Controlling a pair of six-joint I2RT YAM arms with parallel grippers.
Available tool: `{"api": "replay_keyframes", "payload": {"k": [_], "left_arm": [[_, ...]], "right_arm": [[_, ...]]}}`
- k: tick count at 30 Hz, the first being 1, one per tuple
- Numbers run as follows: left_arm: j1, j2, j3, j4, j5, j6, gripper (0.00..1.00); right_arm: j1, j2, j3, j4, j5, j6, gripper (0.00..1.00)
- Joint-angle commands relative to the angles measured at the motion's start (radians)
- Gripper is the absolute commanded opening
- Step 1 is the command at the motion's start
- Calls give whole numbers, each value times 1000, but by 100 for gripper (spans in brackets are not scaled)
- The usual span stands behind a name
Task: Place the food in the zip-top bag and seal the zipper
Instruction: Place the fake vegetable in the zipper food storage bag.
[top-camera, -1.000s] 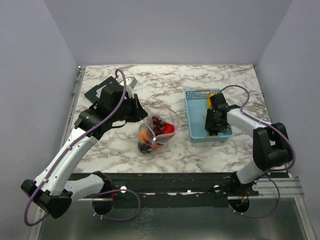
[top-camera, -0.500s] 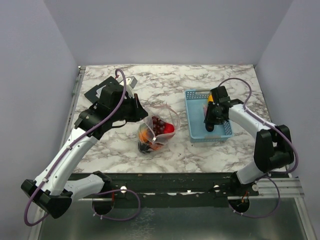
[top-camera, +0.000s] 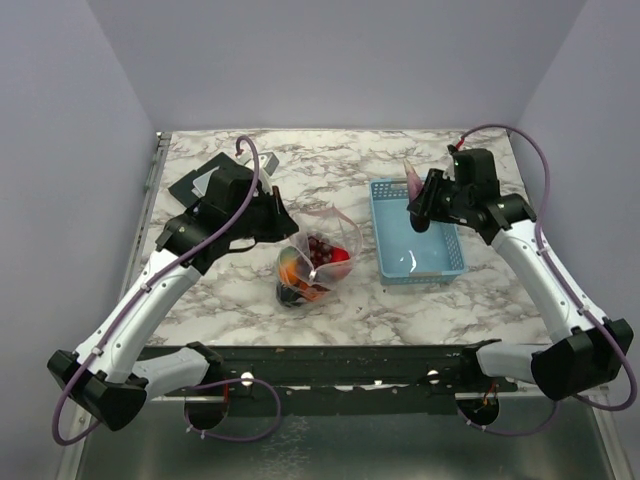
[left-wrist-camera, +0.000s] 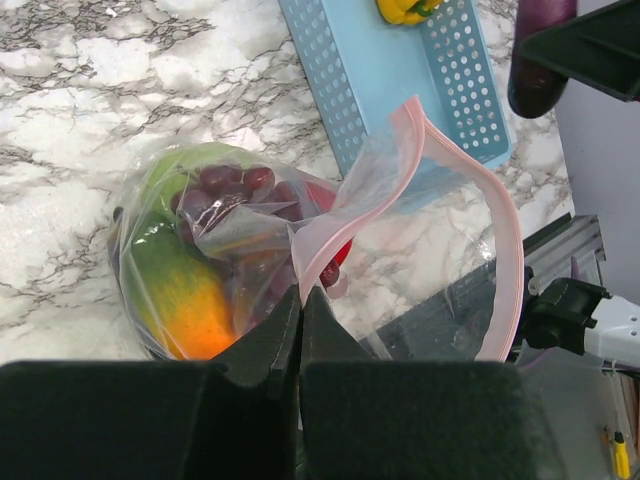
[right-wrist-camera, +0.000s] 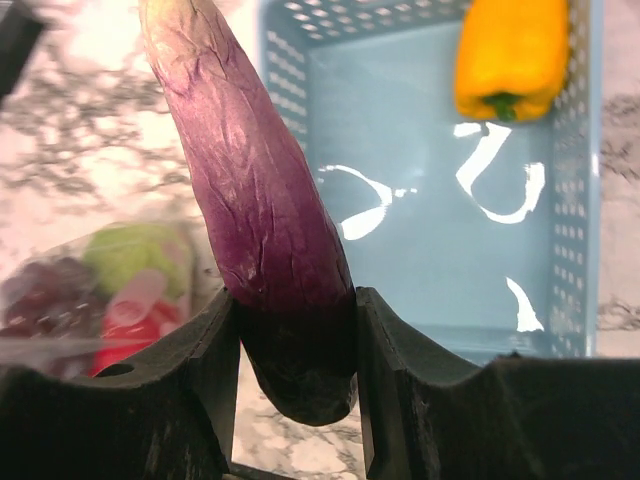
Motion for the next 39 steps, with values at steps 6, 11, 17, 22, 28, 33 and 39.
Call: {"api": "replay_keyframes", "payload": {"k": [6,11,17,22,28,33,39], "left_arm": [[2,22,42,26,28,5,0],[2,36,64,26,35,6,0],[2,63,105,19,57,13,0],[2,87,145,1,60,26,0],[2,105,162,-7,70,29,0],[2,108,163,-9,77,28,0],[0,112,163,-10,90,26,0]], "right_arm": [[91,-77,154,-66,-181,-65,1],[172,-56,247,-141,-178,-126,1],[290,-12,363,-265,-131,-201,1],[425,31,445,-372,-25,-240,1],[537,68,521,-488,56,-264,1],[596,93,543,-575,102,-265,1],[688,143,544,-651,196,-246,1]]}}
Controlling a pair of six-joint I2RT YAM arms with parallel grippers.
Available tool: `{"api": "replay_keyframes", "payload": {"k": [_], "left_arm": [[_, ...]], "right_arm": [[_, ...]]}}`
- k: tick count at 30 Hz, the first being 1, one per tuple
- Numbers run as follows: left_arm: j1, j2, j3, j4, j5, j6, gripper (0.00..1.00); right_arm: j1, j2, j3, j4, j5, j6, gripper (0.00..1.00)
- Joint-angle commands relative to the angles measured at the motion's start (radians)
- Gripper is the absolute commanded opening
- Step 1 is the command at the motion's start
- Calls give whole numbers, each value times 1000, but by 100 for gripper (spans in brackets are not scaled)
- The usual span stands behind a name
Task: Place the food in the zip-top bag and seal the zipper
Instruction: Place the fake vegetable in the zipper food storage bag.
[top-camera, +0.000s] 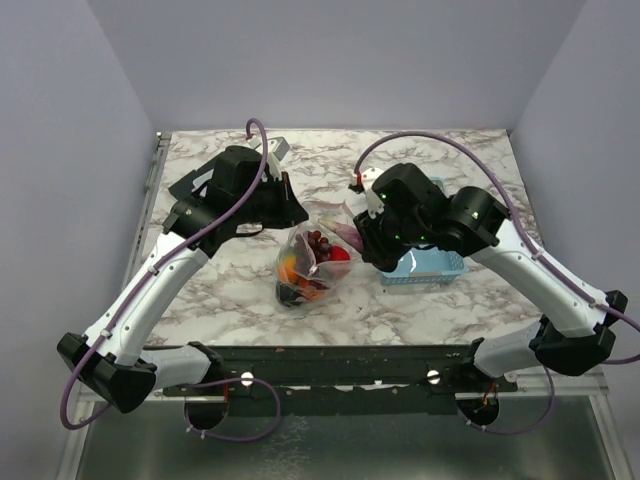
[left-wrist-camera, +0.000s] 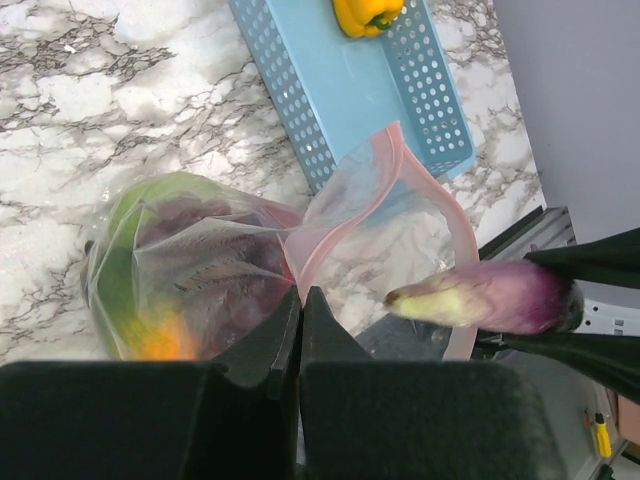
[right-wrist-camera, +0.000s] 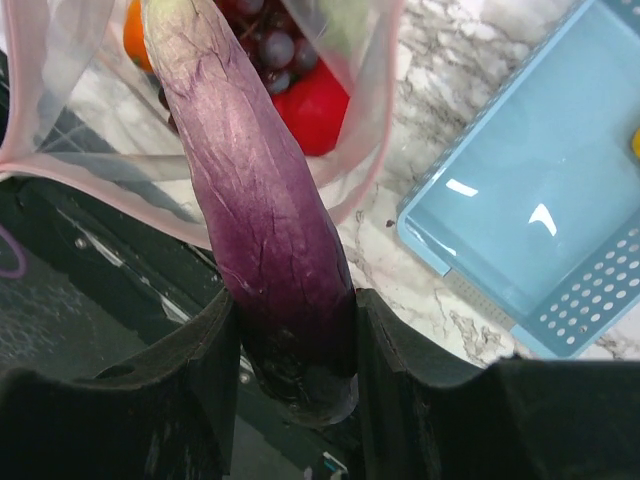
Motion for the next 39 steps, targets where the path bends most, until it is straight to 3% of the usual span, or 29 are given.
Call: {"api": "replay_keyframes", "payload": {"k": [1,16,30,34,39], "left_arm": [[1,5,28,-2,34,11,0],[-82,-12,-7,0,-13,-13,0],[-273,-3,-97,99,-122,-102,0],[-286,-14,-107,115,-150,-115,0],[-290,-15,-107,120,-152,-123,0]], "right_arm": [[64,50,28,-124,107,5,1],[102,157,46,-186,211,68,1],[101,132,-79,-149,107,103,2],[101,114,-114,-94,56,118,7],[101,110,-151,1,26,149,20]]}}
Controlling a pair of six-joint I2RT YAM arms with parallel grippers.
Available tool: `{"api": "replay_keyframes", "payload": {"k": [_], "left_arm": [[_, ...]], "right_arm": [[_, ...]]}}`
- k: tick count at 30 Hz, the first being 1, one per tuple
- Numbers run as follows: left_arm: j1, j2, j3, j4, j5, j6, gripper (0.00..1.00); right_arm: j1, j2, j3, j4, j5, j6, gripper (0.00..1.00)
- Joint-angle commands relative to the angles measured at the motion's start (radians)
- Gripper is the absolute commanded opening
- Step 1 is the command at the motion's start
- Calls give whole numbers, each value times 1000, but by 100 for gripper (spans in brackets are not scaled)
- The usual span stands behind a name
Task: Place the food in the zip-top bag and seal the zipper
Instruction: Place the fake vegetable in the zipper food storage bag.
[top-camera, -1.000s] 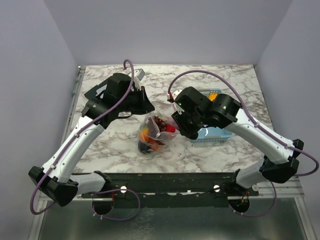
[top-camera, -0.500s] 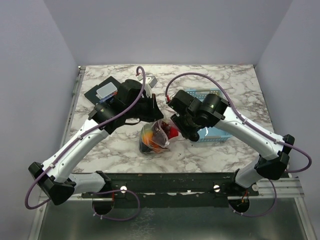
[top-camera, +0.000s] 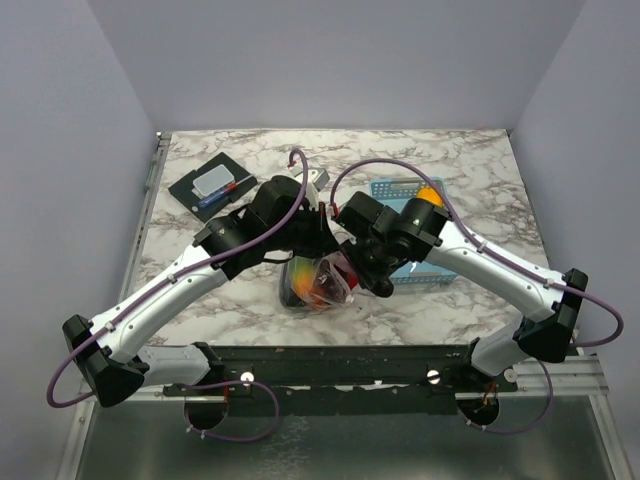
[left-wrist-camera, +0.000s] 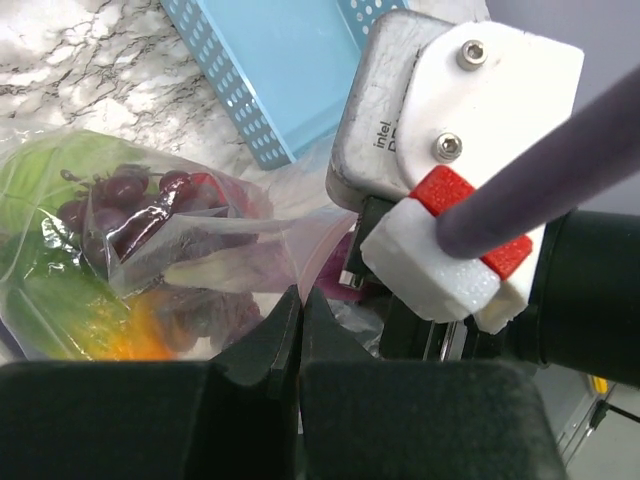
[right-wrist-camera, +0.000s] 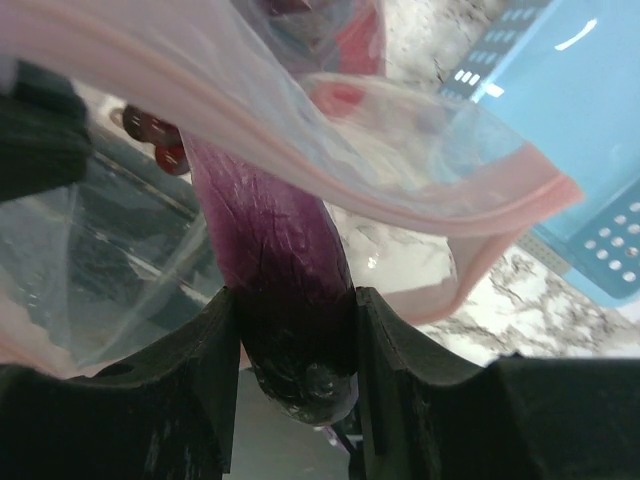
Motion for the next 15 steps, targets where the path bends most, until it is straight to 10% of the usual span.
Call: {"api": "replay_keyframes", "payload": {"k": [1,15], "left_arm": [[-7,-16,-8,40,-39,-23,0],[-8,-52,-21,40,-43,-36,0]], "right_arm": [[7,-30,-35,127,-59,39,23],[8,-60,-67,273,1,123,68]]}}
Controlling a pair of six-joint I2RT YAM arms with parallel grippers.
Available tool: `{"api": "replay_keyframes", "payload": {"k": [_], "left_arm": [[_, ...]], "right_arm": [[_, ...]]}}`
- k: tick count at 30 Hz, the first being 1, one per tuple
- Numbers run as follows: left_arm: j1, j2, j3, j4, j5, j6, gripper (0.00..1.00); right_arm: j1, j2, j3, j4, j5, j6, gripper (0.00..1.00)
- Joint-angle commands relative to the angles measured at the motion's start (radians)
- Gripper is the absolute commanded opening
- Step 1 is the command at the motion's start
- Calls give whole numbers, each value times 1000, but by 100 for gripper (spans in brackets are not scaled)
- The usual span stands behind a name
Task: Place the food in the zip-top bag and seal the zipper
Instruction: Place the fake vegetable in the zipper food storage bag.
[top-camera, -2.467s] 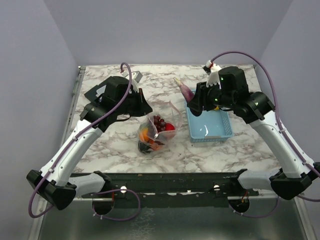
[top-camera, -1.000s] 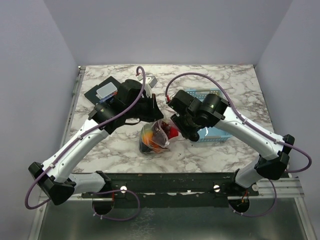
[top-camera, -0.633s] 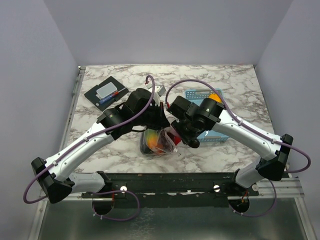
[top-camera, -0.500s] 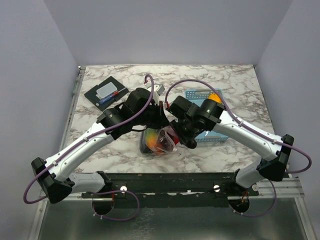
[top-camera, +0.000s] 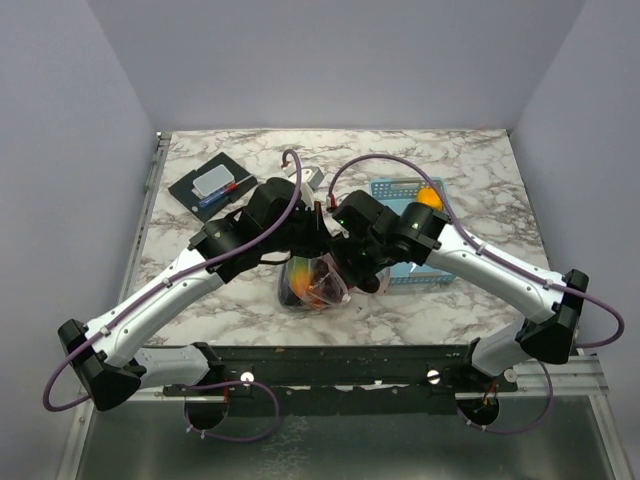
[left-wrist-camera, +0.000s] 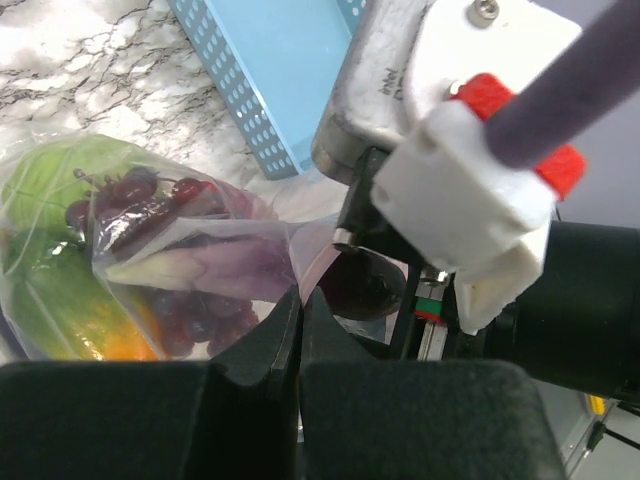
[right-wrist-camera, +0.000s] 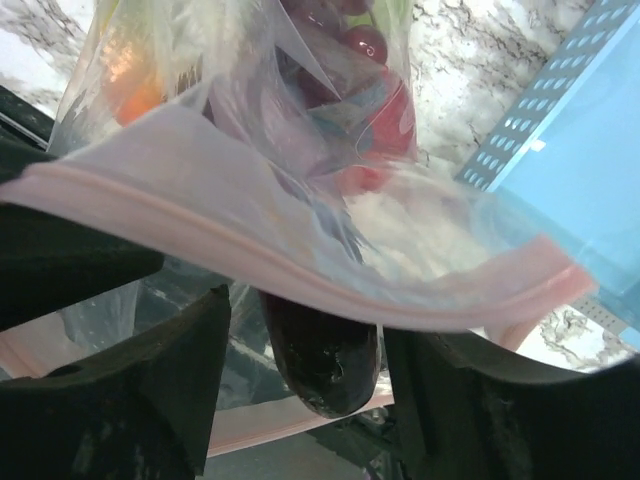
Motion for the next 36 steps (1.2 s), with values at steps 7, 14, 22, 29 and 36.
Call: {"api": "replay_keyframes", "payload": {"k": [7,14,22,29,36], "left_arm": [[-3,-34,10,22,-30,-3,0],[-3,-22,24,19,-34,0,0],[-3,-5,39,19,-38,-6,0],[-3,1,40,19,-37,-8,0],[-4,-2,42,16,-36,-10,0]], "right_arm": [[8,-150,-41,97,64,77,73],[8,-329,-130,135,71,143,73],[7,-462,-311,251,64,249,72],[8,-523,-458,400,85,353,69],[7,-501,-505,460,136,368,67]]}}
